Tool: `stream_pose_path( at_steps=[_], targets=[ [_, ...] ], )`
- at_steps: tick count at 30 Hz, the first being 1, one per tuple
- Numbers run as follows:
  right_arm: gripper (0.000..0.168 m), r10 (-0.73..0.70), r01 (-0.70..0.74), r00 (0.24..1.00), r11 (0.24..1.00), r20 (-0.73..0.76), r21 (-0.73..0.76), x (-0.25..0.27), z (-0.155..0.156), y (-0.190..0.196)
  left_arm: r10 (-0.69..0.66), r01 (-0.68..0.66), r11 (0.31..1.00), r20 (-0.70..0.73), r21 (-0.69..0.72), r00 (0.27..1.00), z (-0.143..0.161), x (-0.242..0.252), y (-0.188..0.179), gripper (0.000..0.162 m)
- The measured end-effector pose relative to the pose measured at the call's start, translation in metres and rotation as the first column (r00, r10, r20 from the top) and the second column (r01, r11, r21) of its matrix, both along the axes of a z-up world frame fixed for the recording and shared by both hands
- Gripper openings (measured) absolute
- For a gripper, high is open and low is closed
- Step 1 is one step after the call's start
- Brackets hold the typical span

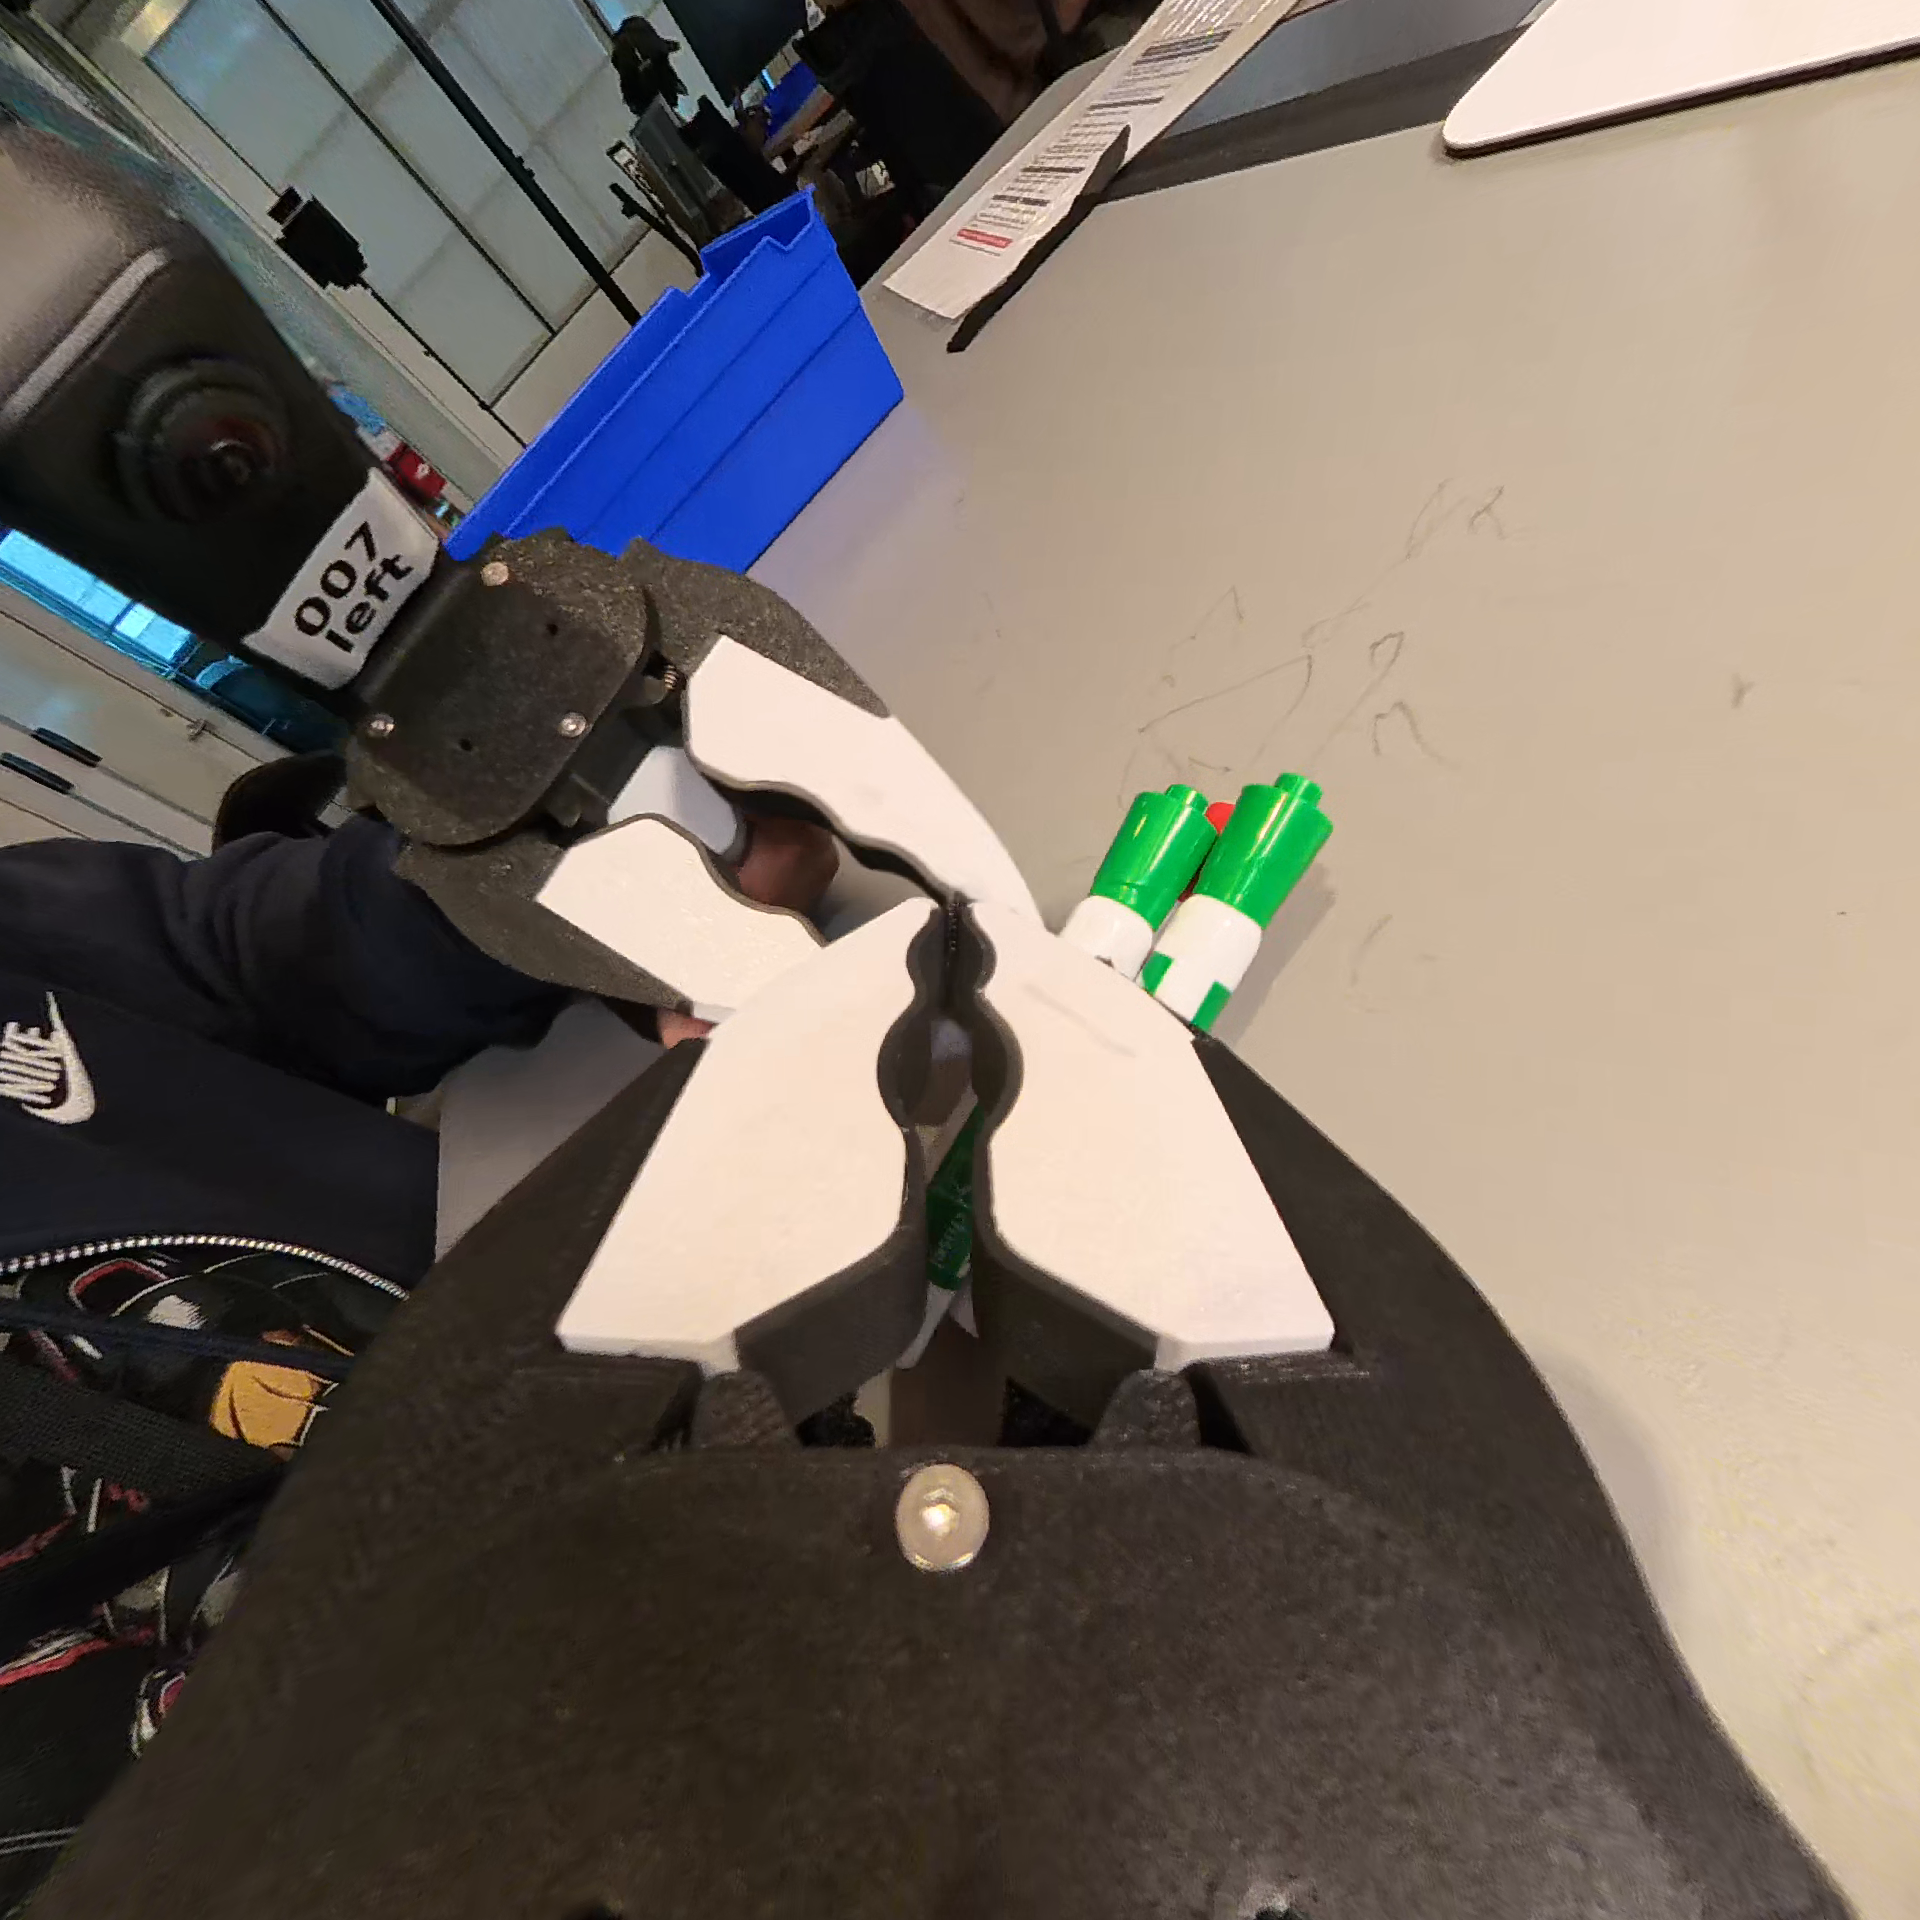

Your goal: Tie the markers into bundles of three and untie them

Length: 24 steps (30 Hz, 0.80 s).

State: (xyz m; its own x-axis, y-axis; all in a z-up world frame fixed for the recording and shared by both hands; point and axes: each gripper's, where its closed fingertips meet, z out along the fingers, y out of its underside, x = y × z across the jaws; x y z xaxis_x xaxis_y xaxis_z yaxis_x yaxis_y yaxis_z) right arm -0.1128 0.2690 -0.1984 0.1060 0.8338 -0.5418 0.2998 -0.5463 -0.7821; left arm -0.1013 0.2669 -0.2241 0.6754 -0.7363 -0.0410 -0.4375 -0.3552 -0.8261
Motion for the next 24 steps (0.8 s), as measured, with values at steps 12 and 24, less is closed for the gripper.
stream_pose_path(
  at_steps=[12, 24],
  targets=[
    [0.001, -0.042, 0.042, 0.999, 0.999, -0.011, 0.020, 0.004, 0.004, 0.010, 0.001, 0.001, 1.000, 0.089, -0.021, 0.996, 0.005, -0.006, 0.002, 0.001],
    [0.001, -0.163, 0.153, 0.983, 0.982, 0.087, 0.110, 0.016, -0.008, 0.036, 0.130, -0.123, 0.989, 0.073, -0.086, 0.989, 0.000, -0.063, 0.015, 0.001]
  ],
)
